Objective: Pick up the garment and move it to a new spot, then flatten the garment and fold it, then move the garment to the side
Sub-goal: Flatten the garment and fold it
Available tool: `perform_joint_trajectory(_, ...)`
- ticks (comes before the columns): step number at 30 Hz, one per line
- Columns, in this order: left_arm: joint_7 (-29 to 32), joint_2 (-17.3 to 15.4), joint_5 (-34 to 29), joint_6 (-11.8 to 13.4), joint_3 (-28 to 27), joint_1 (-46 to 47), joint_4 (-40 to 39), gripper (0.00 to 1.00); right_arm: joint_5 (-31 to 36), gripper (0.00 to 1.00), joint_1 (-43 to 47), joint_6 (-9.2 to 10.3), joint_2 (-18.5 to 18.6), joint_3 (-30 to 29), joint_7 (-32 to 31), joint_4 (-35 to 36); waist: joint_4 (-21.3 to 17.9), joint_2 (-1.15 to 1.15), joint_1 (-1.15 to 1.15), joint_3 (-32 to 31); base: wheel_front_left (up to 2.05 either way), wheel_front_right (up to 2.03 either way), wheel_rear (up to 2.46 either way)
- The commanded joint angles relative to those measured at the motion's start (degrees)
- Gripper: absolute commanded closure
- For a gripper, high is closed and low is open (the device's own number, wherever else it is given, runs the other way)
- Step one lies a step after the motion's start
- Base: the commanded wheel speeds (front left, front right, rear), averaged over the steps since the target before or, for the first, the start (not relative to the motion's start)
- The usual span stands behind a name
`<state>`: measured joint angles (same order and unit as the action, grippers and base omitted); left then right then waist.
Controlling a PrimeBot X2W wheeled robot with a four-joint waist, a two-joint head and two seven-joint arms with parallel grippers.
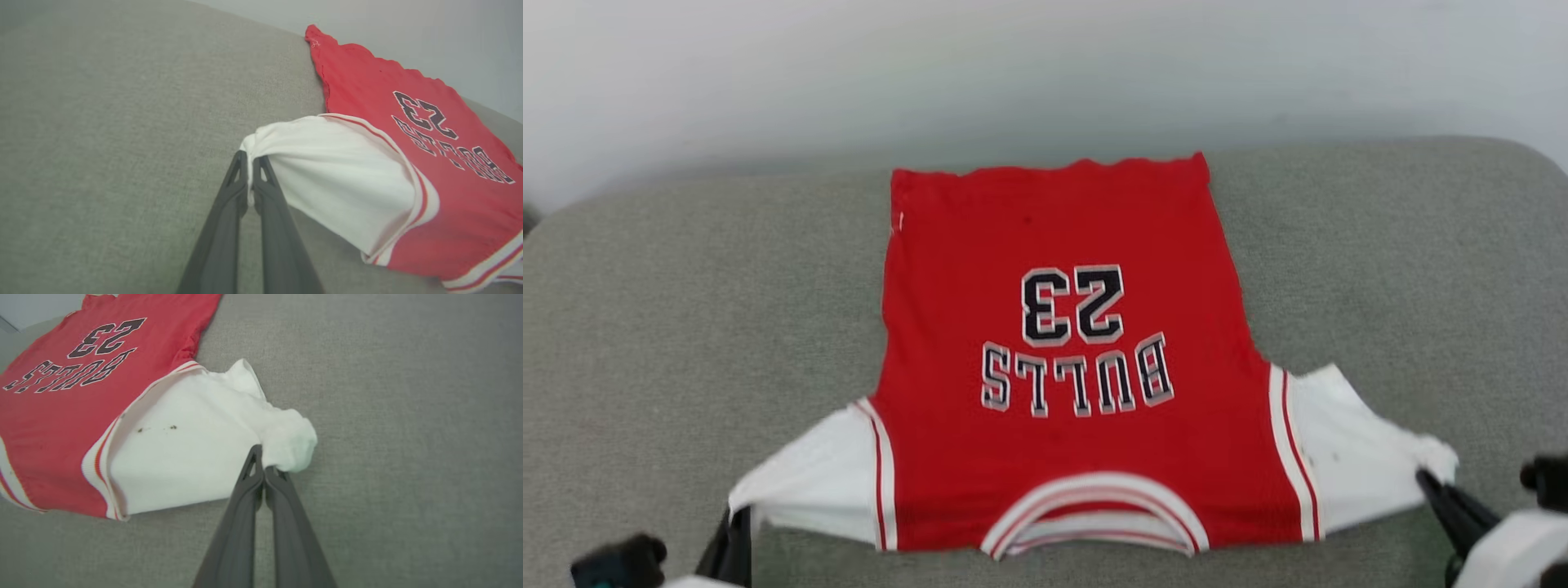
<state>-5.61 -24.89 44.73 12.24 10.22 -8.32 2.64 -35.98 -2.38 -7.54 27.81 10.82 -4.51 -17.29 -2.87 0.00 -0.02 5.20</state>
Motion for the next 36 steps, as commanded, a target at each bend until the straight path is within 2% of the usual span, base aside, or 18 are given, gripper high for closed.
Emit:
perform_joint_trajectory(1,0.6,-0.6,0.25,1.34,-0.44,-2.04,-1.55,1.0,0.55,1.0,3.13,0.1,-1.06,-2.25,-1.06,1.48,0.59,0.0,0.02,-0.89,0.0,0.0,0.0)
perform_joint_trajectory(7,3.3,-0.43,2.03,5.2,-1.04,-11.74,-7.78,1.0,5.43,1.0,17.77,0.1,-8.72,-11.94,-10.74,8.96,1.87,0.0,0.02,-2.5,0.0,0.0,0.0)
perform_joint_trajectory(12,4.6,-0.2,2.12,6.7,-0.4,-15.47,-10.56,1.0,8.05,1.0,24.32,0.1,-14.45,-15.93,-21.74,14.5,2.39,0.0,0.02,-2.63,0.0,0.0,0.0)
perform_joint_trajectory(13,4.67,0.0,1.96,6.89,-0.09,-15.47,-10.89,1.0,8.53,0.81,24.26,0.09,-15.39,-16.66,-23.24,15.61,2.49,0.0,0.02,-2.53,0.0,0.0,0.0)
perform_joint_trajectory(14,4.77,0.08,1.62,6.82,0.36,-15.02,-11.28,1.0,8.98,0.36,23.94,0.09,-16.09,-17.43,-24.96,16.6,2.64,0.0,0.02,-2.32,0.0,0.0,0.0)
perform_joint_trajectory(15,4.85,0.19,1.52,6.77,0.83,-14.31,-11.54,1.0,9.3,0.0,23.24,0.09,-16.55,-17.85,-26.44,17.6,2.76,0.0,0.02,-2.0,0.0,0.0,0.0)
perform_joint_trajectory(20,5.04,0.94,0.92,6.03,2.25,-11.08,-12.79,1.0,10.06,0.0,15.84,0.08,-16.94,-22.15,-27.04,21.97,3.68,0.0,0.02,0.59,0.0,0.0,0.0)
perform_joint_trajectory(24,4.85,0.68,0.25,5.56,2.68,-8.86,-13.59,1.0,10.26,0.0,8.97,0.08,-16.01,-24.23,-26.54,20.8,4.55,0.0,0.02,3.04,0.0,0.0,0.0)
perform_joint_trajectory(30,4.38,0.77,-1.61,4.61,3.95,-3.83,-15.8,1.0,9.2,0.0,-10.14,0.08,-12.97,-24.5,-27.04,11.83,6.94,0.0,0.02,9.21,0.0,0.0,0.0)
perform_joint_trajectory(36,3.49,1.78,-3.31,3.09,6.0,1.99,-16.72,1.0,10.95,0.0,-30.48,0.08,-11.59,-22.47,-33.17,-1.29,10.39,0.0,0.02,15.28,0.0,0.0,0.0)
